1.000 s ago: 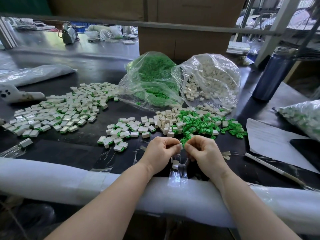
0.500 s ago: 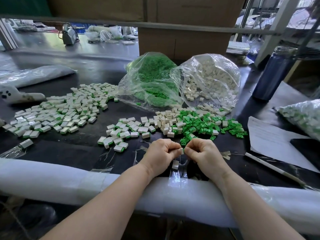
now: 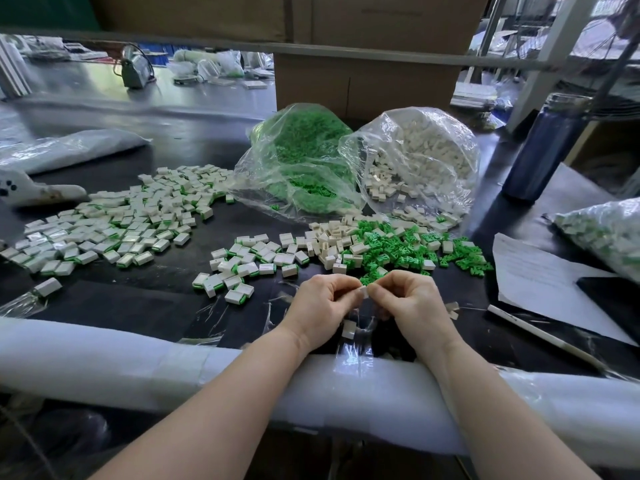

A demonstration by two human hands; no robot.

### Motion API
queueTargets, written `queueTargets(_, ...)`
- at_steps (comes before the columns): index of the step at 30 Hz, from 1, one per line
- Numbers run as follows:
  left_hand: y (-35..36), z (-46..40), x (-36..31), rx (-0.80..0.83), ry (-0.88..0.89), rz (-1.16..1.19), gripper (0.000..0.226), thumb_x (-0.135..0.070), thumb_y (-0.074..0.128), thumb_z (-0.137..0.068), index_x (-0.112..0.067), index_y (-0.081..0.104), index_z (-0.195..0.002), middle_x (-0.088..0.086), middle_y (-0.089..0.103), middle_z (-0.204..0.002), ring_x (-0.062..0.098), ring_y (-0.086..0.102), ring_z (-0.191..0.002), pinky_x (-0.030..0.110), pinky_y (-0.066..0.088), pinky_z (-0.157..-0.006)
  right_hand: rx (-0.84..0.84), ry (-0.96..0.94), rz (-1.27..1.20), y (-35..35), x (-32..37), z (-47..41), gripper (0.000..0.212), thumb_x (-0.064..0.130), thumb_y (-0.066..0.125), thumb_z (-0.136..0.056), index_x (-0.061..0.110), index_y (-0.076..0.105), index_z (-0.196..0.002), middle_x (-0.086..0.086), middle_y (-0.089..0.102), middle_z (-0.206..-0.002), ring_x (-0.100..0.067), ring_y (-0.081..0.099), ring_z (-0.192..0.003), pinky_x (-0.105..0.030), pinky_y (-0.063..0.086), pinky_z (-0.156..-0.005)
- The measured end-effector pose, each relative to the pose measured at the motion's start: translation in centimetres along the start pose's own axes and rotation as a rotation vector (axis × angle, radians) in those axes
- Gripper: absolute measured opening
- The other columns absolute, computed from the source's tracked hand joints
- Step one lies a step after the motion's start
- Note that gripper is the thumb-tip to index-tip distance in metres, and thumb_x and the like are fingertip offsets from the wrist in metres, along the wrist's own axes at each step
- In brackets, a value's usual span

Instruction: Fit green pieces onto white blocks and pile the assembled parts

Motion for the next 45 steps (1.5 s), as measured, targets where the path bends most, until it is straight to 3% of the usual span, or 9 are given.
queueTargets(4, 0.2, 0.1, 0.0, 0.004, -0.010, -0.019, 0.020, -0.019, 0.062, -0.088, -0.015, 0.070, -0.106, 0.003, 0.069, -0.082, 0.019, 0.067, -0.081, 0.025, 0.053, -0.078, -0.009, -0.017, -0.061, -0.3, -0.1, 0.1, 0.013, 0.002, 0.069, -0.080, 0.009, 0.065, -0.069, -0.001, 0.067, -0.057, -0.009, 0.062, -0.052, -0.020, 0.051, -0.052)
queueTargets(11, -0.1, 0.1, 0.2, 0.000, -0.039, 0.000, 0.007, -0.015, 0.064, -0.085, -0.018, 0.070, -0.087, -0.005, 0.060, -0.068, 0.008, 0.052, -0.061, 0.026, 0.047, -0.066, 0.089, -0.057, -0.145, 0.6, 0.5, 0.3, 0.023, 0.001, 0.069, -0.080, 0.017, 0.069, -0.063, -0.003, 0.068, -0.059, -0.011, 0.064, -0.052, -0.017, 0.049, -0.049)
queueTargets(15, -0.2, 0.0, 0.3, 0.005, -0.056, 0.080, 0.007, -0.010, 0.061, -0.085, -0.015, 0.066, -0.085, 0.002, 0.062, -0.075, 0.013, 0.055, -0.069, 0.033, 0.050, -0.072, 0.072, -0.030, -0.175, 0.3, 0.2, 0.2, 0.020, 0.004, 0.062, -0.086, 0.017, 0.069, -0.073, 0.000, 0.069, -0.065, -0.009, 0.065, -0.061, -0.019, 0.051, -0.055)
queueTargets(18, 0.2, 0.0, 0.0, 0.039, -0.028, 0.114, 0.007, -0.008, 0.060, -0.087, -0.015, 0.064, -0.088, -0.001, 0.056, -0.092, 0.011, 0.057, -0.078, 0.026, 0.050, -0.080, 0.071, 0.000, -0.155, 0.5, -0.2, 0.0, 0.011, 0.013, 0.058, -0.090, 0.014, 0.068, -0.085, 0.002, 0.069, -0.071, -0.012, 0.065, -0.067, -0.023, 0.054, -0.061)
queueTargets(23, 0.8, 0.0, -0.1, 0.091, -0.014, 0.157, 0.016, -0.010, 0.060, -0.088, -0.026, 0.061, -0.087, 0.003, 0.044, -0.111, 0.017, 0.054, -0.093, 0.032, 0.048, -0.094, 0.215, 0.007, -0.061, 2.0, 0.2, 0.3, 0.035, 0.041, 0.049, -0.083, 0.011, 0.069, -0.086, 0.000, 0.066, -0.075, -0.009, 0.063, -0.071, -0.018, 0.049, -0.063)
queueTargets(28, 1.1, 0.0, -0.1, 0.108, 0.022, 0.113, 0.021, -0.009, 0.060, -0.088, -0.030, 0.060, -0.085, -0.003, 0.041, -0.105, 0.010, 0.050, -0.091, 0.020, 0.046, -0.087, 0.241, 0.019, -0.077, 2.1, 0.0, 0.3, 0.019, 0.019, 0.055, -0.091, 0.019, 0.070, -0.080, 0.005, 0.068, -0.069, -0.005, 0.062, -0.067, -0.015, 0.048, -0.062)
queueTargets(32, 1.1, -0.1, -0.1, 0.103, 0.038, 0.059, 0.019, -0.009, 0.061, -0.086, -0.028, 0.061, -0.087, -0.004, 0.041, -0.104, 0.005, 0.048, -0.085, 0.008, 0.040, -0.077, 0.242, 0.018, -0.037, 2.2, -0.2, 0.2, 0.014, 0.016, 0.055, -0.092, 0.016, 0.066, -0.083, -0.001, 0.064, -0.074, -0.011, 0.057, -0.071, -0.022, 0.047, -0.067)
queueTargets(40, 1.4, -0.2, -0.2, 0.134, 0.043, 0.012, 0.019, -0.005, 0.057, -0.086, -0.022, 0.061, -0.092, -0.004, 0.040, -0.105, 0.011, 0.048, -0.083, 0.025, 0.046, -0.080, 0.255, -0.002, -0.036, 2.4, 0.1, 0.4, 0.018, 0.009, 0.053, -0.093, 0.015, 0.067, -0.082, -0.007, 0.056, -0.069, -0.010, 0.047, -0.062, -0.020, 0.041, -0.059)
queueTargets(45, 1.7, -0.1, -0.3, 0.152, 0.066, -0.021, 0.014, -0.005, 0.056, -0.086, -0.014, 0.061, -0.095, -0.001, 0.040, -0.103, 0.012, 0.046, -0.078, 0.024, 0.044, -0.074, 0.248, -0.009, 0.013, 2.2, 0.1, 0.4, 0.019, 0.009, 0.052, -0.093, 0.002, 0.069, -0.088, -0.013, 0.056, -0.071, -0.012, 0.043, -0.060, -0.021, 0.037, -0.056)
Point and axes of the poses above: each hand's wrist, its own z-axis away from the middle knuckle, its own y-axis out of the palm, x = y × z, the point moved 9 cm from there along -z, towards the middle knuckle
